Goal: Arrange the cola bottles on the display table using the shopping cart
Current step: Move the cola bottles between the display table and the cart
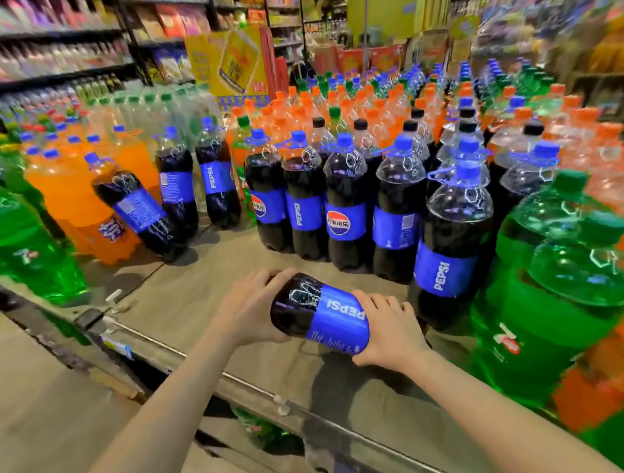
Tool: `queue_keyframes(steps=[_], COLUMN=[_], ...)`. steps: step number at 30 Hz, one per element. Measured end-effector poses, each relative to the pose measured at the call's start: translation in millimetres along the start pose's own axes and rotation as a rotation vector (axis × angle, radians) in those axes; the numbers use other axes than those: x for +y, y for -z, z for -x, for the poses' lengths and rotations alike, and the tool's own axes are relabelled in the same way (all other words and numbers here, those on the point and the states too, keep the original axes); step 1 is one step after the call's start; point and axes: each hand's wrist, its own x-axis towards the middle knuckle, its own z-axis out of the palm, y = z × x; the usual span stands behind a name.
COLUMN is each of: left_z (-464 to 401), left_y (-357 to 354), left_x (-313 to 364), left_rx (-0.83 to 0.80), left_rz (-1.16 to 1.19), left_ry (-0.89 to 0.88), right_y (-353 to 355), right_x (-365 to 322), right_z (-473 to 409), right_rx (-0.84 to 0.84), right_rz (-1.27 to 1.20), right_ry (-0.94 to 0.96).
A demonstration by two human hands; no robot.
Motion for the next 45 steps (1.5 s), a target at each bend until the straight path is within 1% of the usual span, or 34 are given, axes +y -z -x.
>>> queue_keyframes(steps=[4, 8, 13, 17, 19, 21, 23, 25, 27, 28, 29, 30, 31, 32, 33, 34, 36, 39, 41, 43, 45], left_z=[-33.5, -76.2, -130.5, -160.7, -168.5, -174.9, -181.8, -188.8, -191.5, -191.6, -189.1, -183.9, -177.4, -171.3, -167.1, -164.8, -163.7, -163.8, -164.1, -166.6, -171.5], left_y=[-7.1, -5.1, 10.1, 17.2, 17.7, 18.1, 20.4, 23.4, 23.7, 21.2, 18.2, 14.2, 10.7, 7.0, 2.5, -1.8, -10.8, -14.1, -13.1, -10.1, -11.2], left_x=[-35.6, -69.4, -94.9, -95.8, -96.1, -96.3, -91.9, -82.6, -75.5, -73.8, -70.8, -65.8, -56.6, -44.2, -31.4, -19.0, 1.2, 25.2, 39.3, 52.9, 60.7], left_rx=[-0.043, -0.050, 0.024, 0.097, 0.141, 0.164, 0.199, 0.233, 0.311, 0.359, 0.395, 0.382, 0.309, 0.197, 0.097, 0.049, 0.037, 0.041, 0.033, 0.012, 0.014], left_rz=[-0.003, -0.063, -0.102, -0.159, -0.174, -0.172, -0.187, -0.189, -0.105, -0.023, 0.108, 0.320, 0.592, 0.836, 0.969, 1.014, 1.024, 1.050, 1.047, 1.047, 1.039], left_ry=[-0.037, -0.137, -0.305, -0.470, -0.531, -0.578, -0.641, -0.706, -0.726, -0.695, -0.631, -0.531, -0.411, -0.314, -0.273, -0.275, -0.271, -0.341, -0.394, -0.424, -0.407], right_y=[-9.1, -11.1, -6.9, -17.9, -20.2, -15.4, -7.3, -3.8, -5.9, -6.8, -7.2, -8.5, -9.4, -12.8, -15.5, -18.0, -16.3, 3.5, 21.1, 38.1, 52.4], right_x=[-5.6, -11.7, -17.9, -20.4, -16.9, -16.4, -21.8, -26.2, -24.5, -22.0, -19.4, -16.9, -16.3, -15.8, -16.1, -15.9, -13.2, -2.8, 6.0, 14.9, 22.8], right_z=[-34.5, -69.6, -105.1, -117.3, -120.4, -123.7, -127.1, -127.8, -123.3, -119.3, -114.3, -109.7, -105.2, -101.7, -98.1, -93.8, -79.3, -42.8, -17.6, 0.7, 10.5], right_rx=[-0.002, 0.023, 0.131, 0.205, 0.228, 0.254, 0.308, 0.379, 0.451, 0.488, 0.521, 0.549, 0.571, 0.588, 0.595, 0.597, 0.588, 0.573, 0.629, 0.686, 0.710], right_rz=[-0.024, -0.070, -0.083, -0.188, -0.223, -0.289, -0.395, -0.497, -0.554, -0.584, -0.614, -0.647, -0.674, -0.698, -0.725, -0.757, -0.729, -0.494, -0.349, -0.250, -0.190], right_ry=[-0.071, -0.154, -0.253, -0.367, -0.375, -0.337, -0.276, -0.272, -0.315, -0.343, -0.374, -0.406, -0.426, -0.435, -0.434, -0.434, -0.449, -0.437, -0.414, -0.432, -0.449])
